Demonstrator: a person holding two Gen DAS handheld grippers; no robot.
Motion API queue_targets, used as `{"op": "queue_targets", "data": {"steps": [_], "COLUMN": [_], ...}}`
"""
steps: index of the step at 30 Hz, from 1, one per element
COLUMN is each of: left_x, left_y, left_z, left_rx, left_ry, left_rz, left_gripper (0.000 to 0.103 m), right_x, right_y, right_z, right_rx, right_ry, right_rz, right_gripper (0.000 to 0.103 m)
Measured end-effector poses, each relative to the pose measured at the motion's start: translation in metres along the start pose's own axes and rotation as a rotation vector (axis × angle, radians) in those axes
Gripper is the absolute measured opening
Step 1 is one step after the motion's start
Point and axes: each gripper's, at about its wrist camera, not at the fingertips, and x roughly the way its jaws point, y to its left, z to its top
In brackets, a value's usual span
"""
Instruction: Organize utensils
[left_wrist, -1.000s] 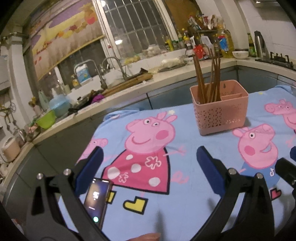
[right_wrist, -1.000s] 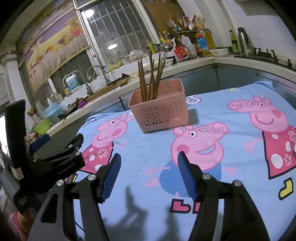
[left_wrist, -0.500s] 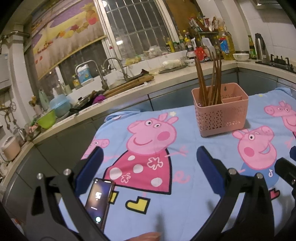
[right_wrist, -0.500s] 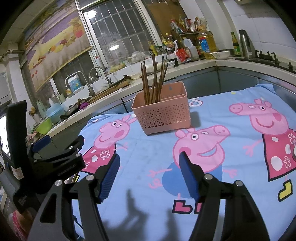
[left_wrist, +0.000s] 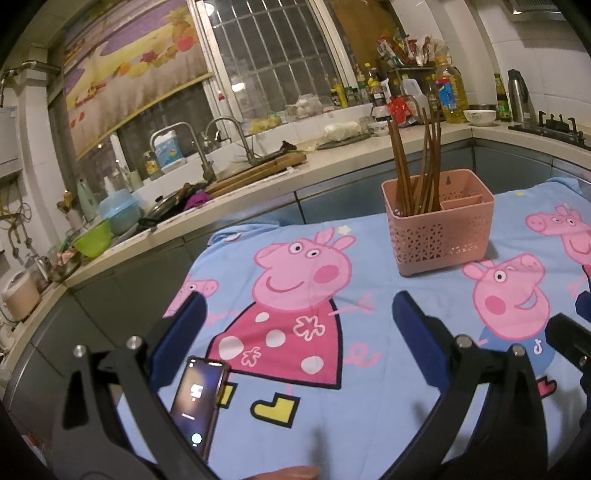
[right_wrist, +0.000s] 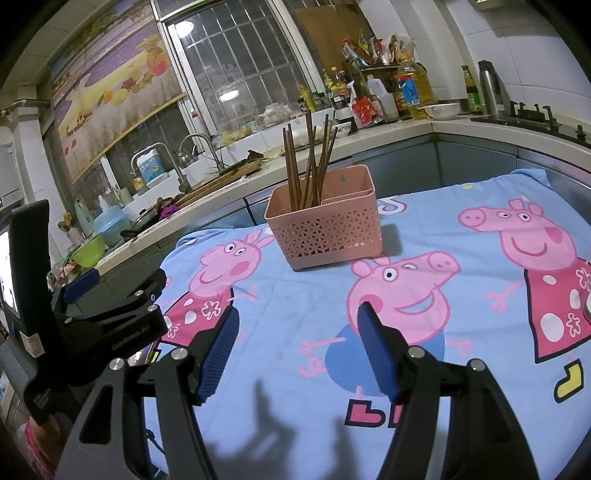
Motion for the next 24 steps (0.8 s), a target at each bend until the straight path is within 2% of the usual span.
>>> {"op": "queue_targets", "data": {"steps": [7,10,14,15,24], "left_x": [0.001,0.007,0.031,0.037,0.083], "left_y": [-0.002,-0.004,-0.014,-0.017,-0.072], "left_z": [-0.001,-0.002,-0.005,-0.007,-0.019], "left_rx": [0.001,-0.010,-0.066,-0.076,0.000], "left_ry": [0.009,0.028,0.075,0.087,0.133], "left_rz": [-0.021,-0.082,-0.262,-0.285,-0.339], "left_gripper": [0.096,0.096,0.096,0.096,0.096], "right_x": [0.000,0.000,-0.001,0.000,0.009], "right_y": [-0.001,-0.002,-0.004,-0.006,-0.029], "right_z": [0.000,0.001,0.002,0.002,0.000], "right_rx": [0.001,0.005,0.005,0.005,0.034], "right_ry": [0.004,0.008,0.008,0.007,0.022], "right_rz": [-0.002,-0.007,-0.026,-0.032,-0.092], "right_gripper": [0.030,0.030,0.030,0.030,0.030]}}
